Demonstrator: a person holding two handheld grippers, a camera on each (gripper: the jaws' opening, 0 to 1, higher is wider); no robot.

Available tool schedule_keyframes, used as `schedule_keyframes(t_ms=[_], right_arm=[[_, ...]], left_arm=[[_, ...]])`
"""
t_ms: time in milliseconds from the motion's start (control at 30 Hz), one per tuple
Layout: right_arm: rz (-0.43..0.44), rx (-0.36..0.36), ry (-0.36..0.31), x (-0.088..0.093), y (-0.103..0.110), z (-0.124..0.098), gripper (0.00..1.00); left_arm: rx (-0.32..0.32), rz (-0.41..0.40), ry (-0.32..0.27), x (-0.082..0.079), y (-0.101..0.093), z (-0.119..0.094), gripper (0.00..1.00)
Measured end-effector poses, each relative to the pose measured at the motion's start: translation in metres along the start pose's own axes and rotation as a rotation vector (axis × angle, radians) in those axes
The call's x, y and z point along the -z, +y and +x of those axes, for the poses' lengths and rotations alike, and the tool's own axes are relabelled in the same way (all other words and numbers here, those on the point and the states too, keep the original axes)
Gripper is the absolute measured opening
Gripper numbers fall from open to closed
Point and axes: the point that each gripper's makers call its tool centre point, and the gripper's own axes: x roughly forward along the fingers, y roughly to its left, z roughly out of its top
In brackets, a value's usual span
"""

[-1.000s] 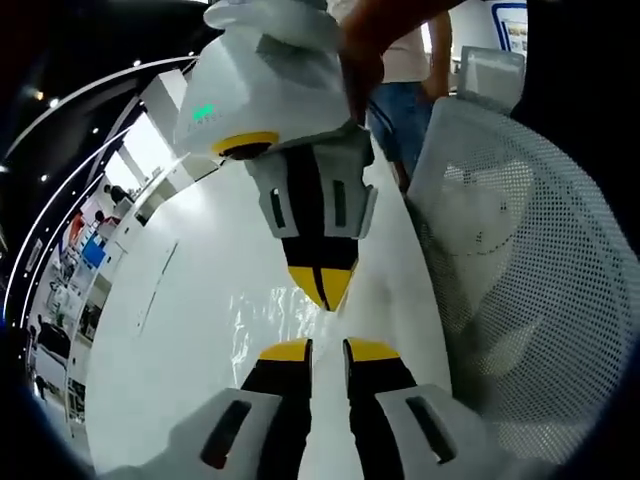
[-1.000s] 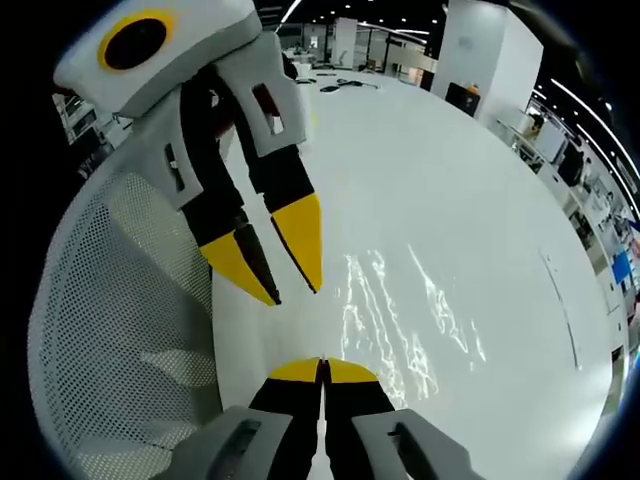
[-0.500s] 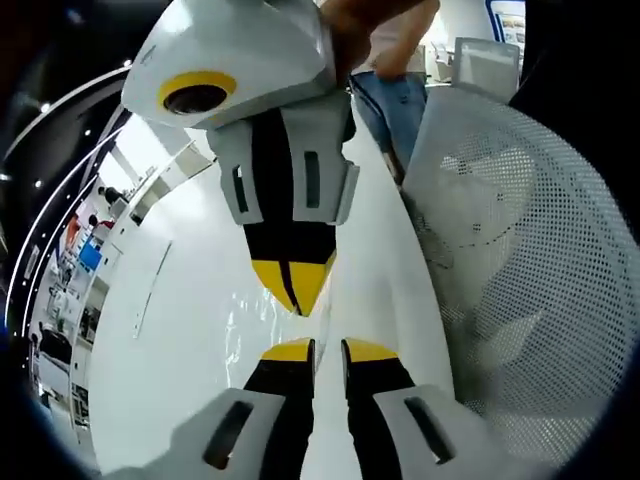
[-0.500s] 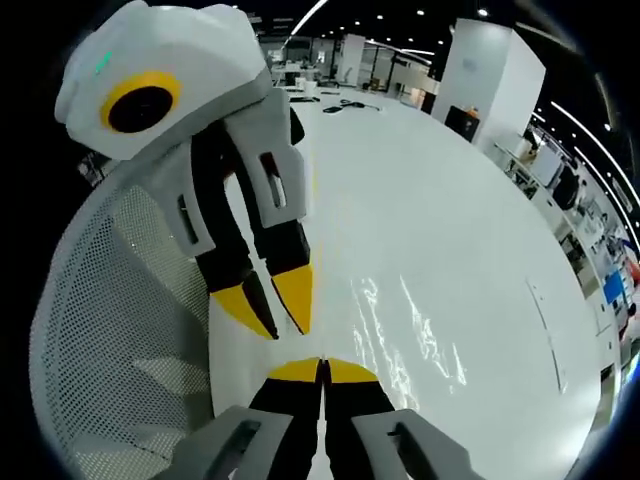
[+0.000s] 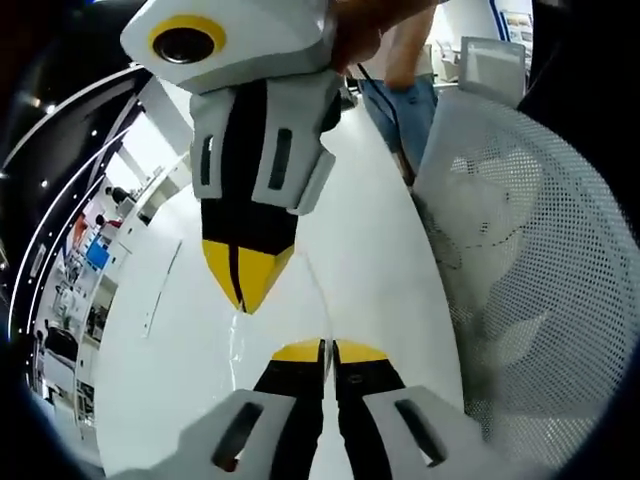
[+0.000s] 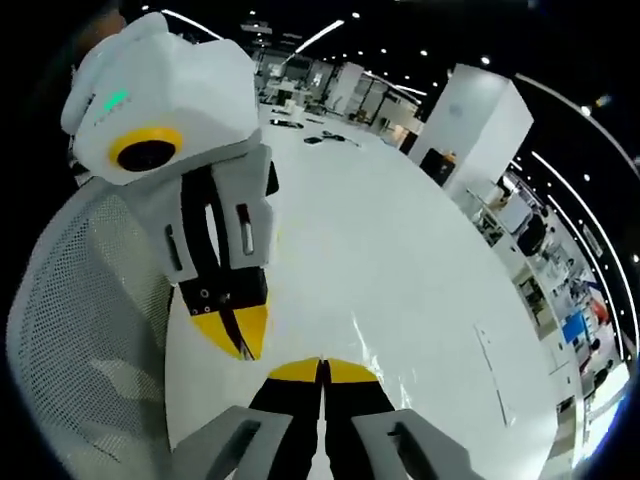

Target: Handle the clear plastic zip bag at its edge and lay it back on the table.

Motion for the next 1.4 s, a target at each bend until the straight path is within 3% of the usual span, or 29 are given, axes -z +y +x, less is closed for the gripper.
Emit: schedule_keyframes(t_ms=[100,367,700,1000,1067,1400], right_arm=[[-0.012,0.066,-0.040,-0.012,-0.012,-0.006,0.00],[-0.029,0.144,-0.064,-0.023,-0.031,-0.016,0.00],[-0.042,0.214,-0.078,-0.027,-0.053,-0.023,0.00],[-0.059,0.201,-0.078,-0.026,-0.049,-0.019,0.00],[-0.060,0.188,-0.070,-0.023,-0.045,-0.016,0.00],[-0.071,0.151,-0.033,-0.007,-0.037,-0.005,0.00]], left_arm=[[-0.035,-0.032,-0.016,-0.005,0.010,-0.004,0.01],[-0.067,-0.042,-0.012,-0.007,0.026,-0.010,0.00],[-0.055,-0.038,-0.014,-0.009,0.024,-0.009,0.00],[-0.069,-0.035,0.004,-0.006,0.030,-0.008,0.00],[-0.044,-0.064,0.029,-0.002,0.027,-0.006,0.01],[-0.041,-0.149,0.047,0.006,0.032,0.004,0.09]])
